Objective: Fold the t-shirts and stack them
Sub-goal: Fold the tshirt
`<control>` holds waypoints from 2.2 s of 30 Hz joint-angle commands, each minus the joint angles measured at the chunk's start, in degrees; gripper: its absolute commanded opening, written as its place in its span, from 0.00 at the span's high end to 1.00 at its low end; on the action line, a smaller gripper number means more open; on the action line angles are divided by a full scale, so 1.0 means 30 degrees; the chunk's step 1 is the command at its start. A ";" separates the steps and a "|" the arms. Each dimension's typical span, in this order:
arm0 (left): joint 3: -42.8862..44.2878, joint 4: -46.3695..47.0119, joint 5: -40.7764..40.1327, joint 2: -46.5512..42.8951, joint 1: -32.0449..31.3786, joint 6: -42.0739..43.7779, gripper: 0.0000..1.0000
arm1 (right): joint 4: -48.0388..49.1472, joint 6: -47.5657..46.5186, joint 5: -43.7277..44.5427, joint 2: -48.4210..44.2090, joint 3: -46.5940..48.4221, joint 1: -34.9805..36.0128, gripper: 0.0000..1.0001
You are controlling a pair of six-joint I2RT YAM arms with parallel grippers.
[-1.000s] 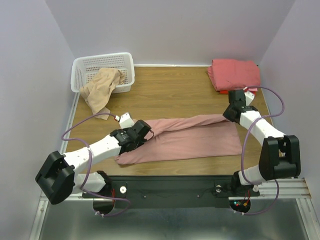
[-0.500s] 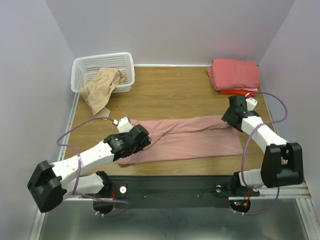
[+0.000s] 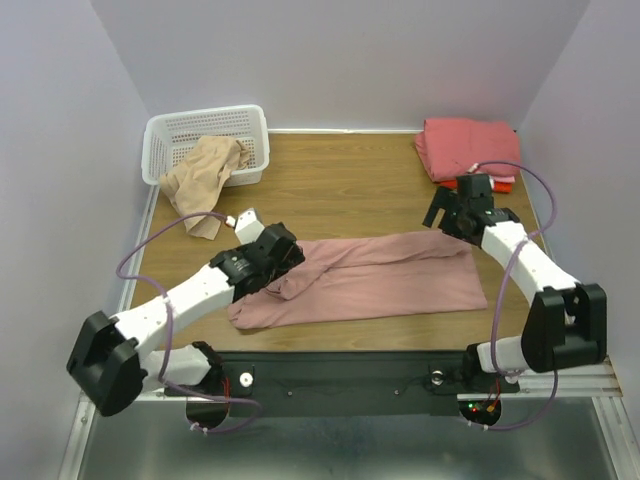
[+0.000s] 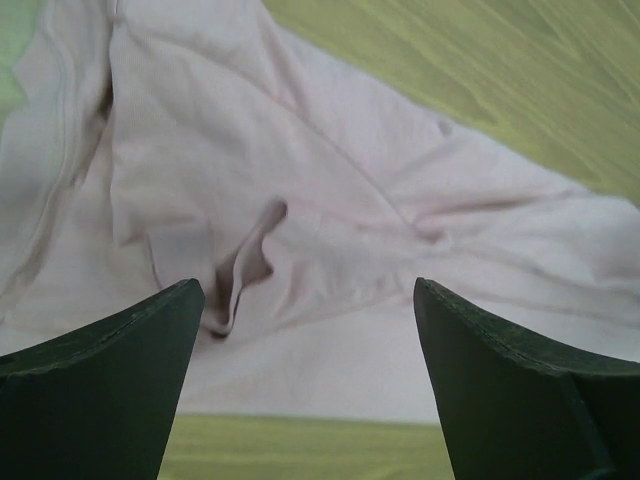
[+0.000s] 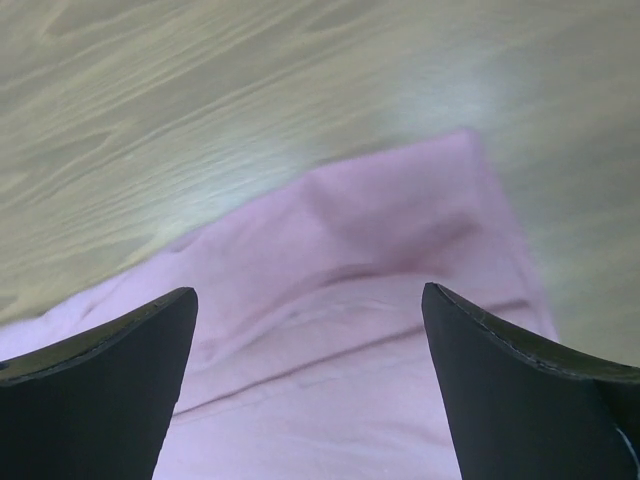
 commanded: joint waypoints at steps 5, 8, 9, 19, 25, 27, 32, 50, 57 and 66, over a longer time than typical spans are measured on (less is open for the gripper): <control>0.1194 0.4215 0.2553 0.4772 0.2661 0.2830 0.02 | 0.1948 -0.1264 -0.2688 0.4725 0.2061 0.2467 0.00; 0.0785 0.4862 0.3320 0.5860 0.3482 0.3065 0.02 | 0.1919 -0.0120 -0.1784 0.5579 0.1859 0.2526 0.00; 0.0551 0.5098 0.3438 0.6038 0.3774 0.3094 0.02 | 0.1890 0.0144 -0.1374 0.5579 0.1654 0.2498 0.00; -0.2057 0.7296 0.4903 0.7680 0.6207 0.3797 0.02 | 0.1334 0.1522 0.1587 0.5084 -0.1100 -0.0921 0.00; -0.1796 0.7152 0.4933 0.7885 0.6472 0.4295 0.02 | 0.0281 0.1963 0.4013 0.2857 -0.1426 -0.4091 0.00; -0.1649 0.7006 0.4933 0.8002 0.6560 0.4325 0.02 | -0.0188 0.1758 0.4517 0.2331 -0.0901 -0.4182 0.00; -0.1151 0.6917 0.5079 0.8091 0.6560 0.4529 0.02 | -0.0337 0.1144 0.2238 0.1479 -0.0312 -0.4182 0.00; 0.0607 0.5570 0.4906 0.6070 0.3572 0.4121 0.02 | 0.2416 -0.0821 -0.5559 0.0450 -0.2303 -0.0492 0.00; 0.1456 0.3610 0.2741 0.6625 0.3337 0.3565 0.02 | 0.2593 -0.0645 -0.5033 0.1479 -0.2713 -0.0432 0.00; 0.1368 0.2934 0.1683 0.8440 0.5797 0.4032 0.02 | 0.2535 -0.1053 -0.5263 0.0308 -0.2655 -0.0432 0.00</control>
